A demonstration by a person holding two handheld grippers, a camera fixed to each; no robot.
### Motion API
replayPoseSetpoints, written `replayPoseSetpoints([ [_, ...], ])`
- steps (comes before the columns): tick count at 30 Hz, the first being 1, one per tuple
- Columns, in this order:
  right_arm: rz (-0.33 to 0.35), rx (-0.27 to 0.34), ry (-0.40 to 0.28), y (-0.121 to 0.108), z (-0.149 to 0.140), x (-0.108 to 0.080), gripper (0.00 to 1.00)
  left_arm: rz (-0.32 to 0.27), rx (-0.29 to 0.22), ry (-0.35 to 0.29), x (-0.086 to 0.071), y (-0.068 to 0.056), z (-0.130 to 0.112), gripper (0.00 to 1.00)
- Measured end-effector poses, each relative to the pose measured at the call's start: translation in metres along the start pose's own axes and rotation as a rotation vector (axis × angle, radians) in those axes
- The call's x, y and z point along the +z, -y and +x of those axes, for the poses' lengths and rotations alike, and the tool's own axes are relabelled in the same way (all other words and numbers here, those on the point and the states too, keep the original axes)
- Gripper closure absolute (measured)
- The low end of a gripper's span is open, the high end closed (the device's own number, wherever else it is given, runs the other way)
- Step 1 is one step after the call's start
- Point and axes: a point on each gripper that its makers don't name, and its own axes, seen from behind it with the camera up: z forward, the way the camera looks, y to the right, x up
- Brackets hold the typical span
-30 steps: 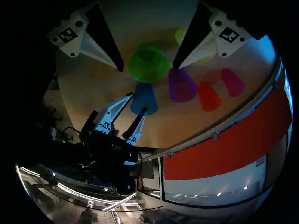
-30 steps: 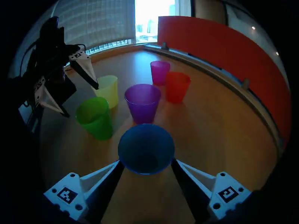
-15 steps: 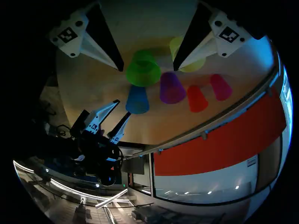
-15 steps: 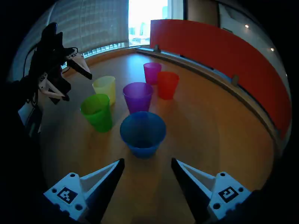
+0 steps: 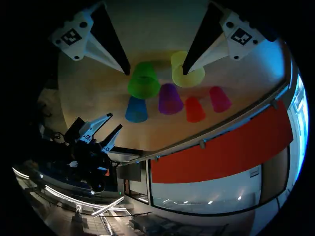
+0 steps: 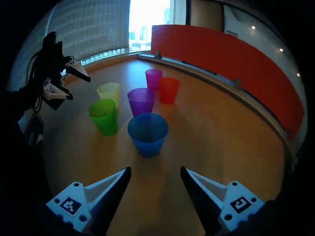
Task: Pour water
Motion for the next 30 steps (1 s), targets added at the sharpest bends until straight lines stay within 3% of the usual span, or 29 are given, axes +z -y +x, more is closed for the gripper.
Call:
replayPoseSetpoints([
  [4, -0.022, 0.014, -0.026, -0.004, 0.004, -0.003, 0.03, 0.042, -0.019, -0.004, -0.004, 0.012, -0.003, 0.01],
  [15, -0.107, 0.106, -0.112, -0.034, 0.017, -0.010, 0.03, 0.225, -0.039, -0.041, -0.019, 0.060, -0.006, 0.01],
  [20, -0.154, 0.112, -0.152, -0.045, 0.022, -0.013, 0.03, 0.299, -0.059, -0.062, -0.028, 0.080, -0.005, 0.01],
  [30, -0.285, 0.136, -0.242, -0.068, 0.032, -0.018, 0.03, 0.427, -0.090, -0.101, -0.041, 0.108, -0.011, 0.01],
])
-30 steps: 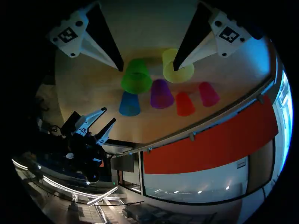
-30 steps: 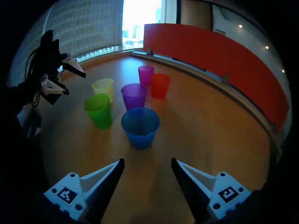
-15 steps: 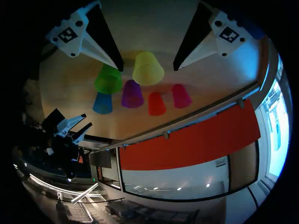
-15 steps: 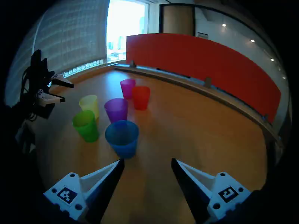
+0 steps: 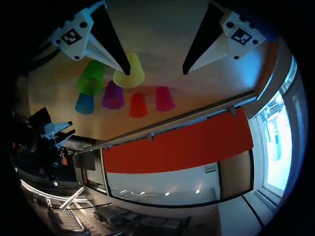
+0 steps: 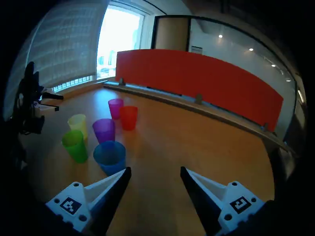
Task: Pour water
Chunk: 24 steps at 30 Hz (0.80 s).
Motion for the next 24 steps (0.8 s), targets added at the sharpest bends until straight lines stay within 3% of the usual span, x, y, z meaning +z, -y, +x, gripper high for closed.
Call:
replayPoseSetpoints([
  [6, -0.076, 0.070, -0.081, -0.010, 0.013, 0.001, 0.03, 0.093, -0.060, -0.036, -0.001, 0.017, 0.001, 0.01],
  [11, -0.127, 0.133, -0.150, -0.015, 0.028, -0.003, 0.03, 0.171, -0.079, -0.062, -0.003, 0.030, 0.003, 0.01],
  [15, -0.170, 0.169, -0.205, -0.021, 0.039, -0.006, 0.03, 0.216, -0.103, -0.089, -0.006, 0.034, 0.006, 0.01],
  [24, -0.290, 0.204, -0.332, -0.035, 0.064, -0.024, 0.03, 0.286, -0.229, -0.166, -0.015, 0.040, 0.020, 0.01],
])
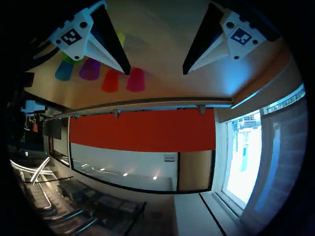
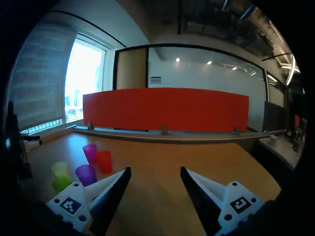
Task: Pour water
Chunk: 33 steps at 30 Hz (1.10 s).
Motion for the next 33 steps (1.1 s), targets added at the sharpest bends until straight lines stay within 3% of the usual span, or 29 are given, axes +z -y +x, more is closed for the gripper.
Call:
replayPoseSetpoints([
  [6, -0.061, 0.028, -0.087, -0.009, 0.019, -0.005, 0.03, 0.035, 0.027, -0.041, -0.007, 0.001, 0.013, 0.01],
  [12, -0.099, 0.012, -0.117, -0.013, 0.023, -0.009, 0.03, 0.073, 0.055, -0.072, -0.010, 0.002, 0.022, 0.01],
  [21, -0.142, 0.004, -0.119, -0.025, 0.020, -0.012, 0.03, 0.110, 0.029, -0.119, -0.014, -0.001, 0.035, 0.01],
  [33, -0.190, 0.011, -0.122, -0.038, 0.020, -0.017, 0.03, 0.161, -0.012, -0.148, -0.011, -0.008, 0.024, 0.01],
])
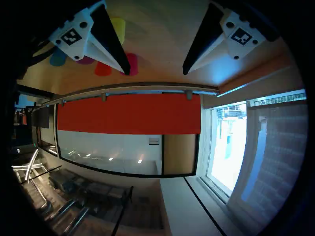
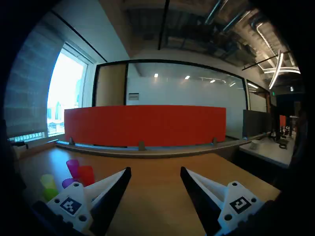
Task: Pour water
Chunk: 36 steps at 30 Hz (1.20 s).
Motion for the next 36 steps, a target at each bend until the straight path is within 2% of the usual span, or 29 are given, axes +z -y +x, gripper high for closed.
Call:
replayPoseSetpoints([
  [12, -0.034, -0.025, 0.007, -0.003, -0.001, -0.004, 0.03, 0.032, 0.000, -0.020, 0.007, 0.007, -0.024, 0.01],
  [27, -0.058, -0.030, 0.002, -0.011, 0.003, -0.010, 0.03, 0.033, 0.008, -0.026, 0.011, 0.012, -0.043, 0.01],
  [36, -0.065, -0.028, 0.003, -0.015, 0.003, -0.013, 0.03, 0.030, 0.017, -0.017, 0.014, 0.011, -0.051, 0.01],
])
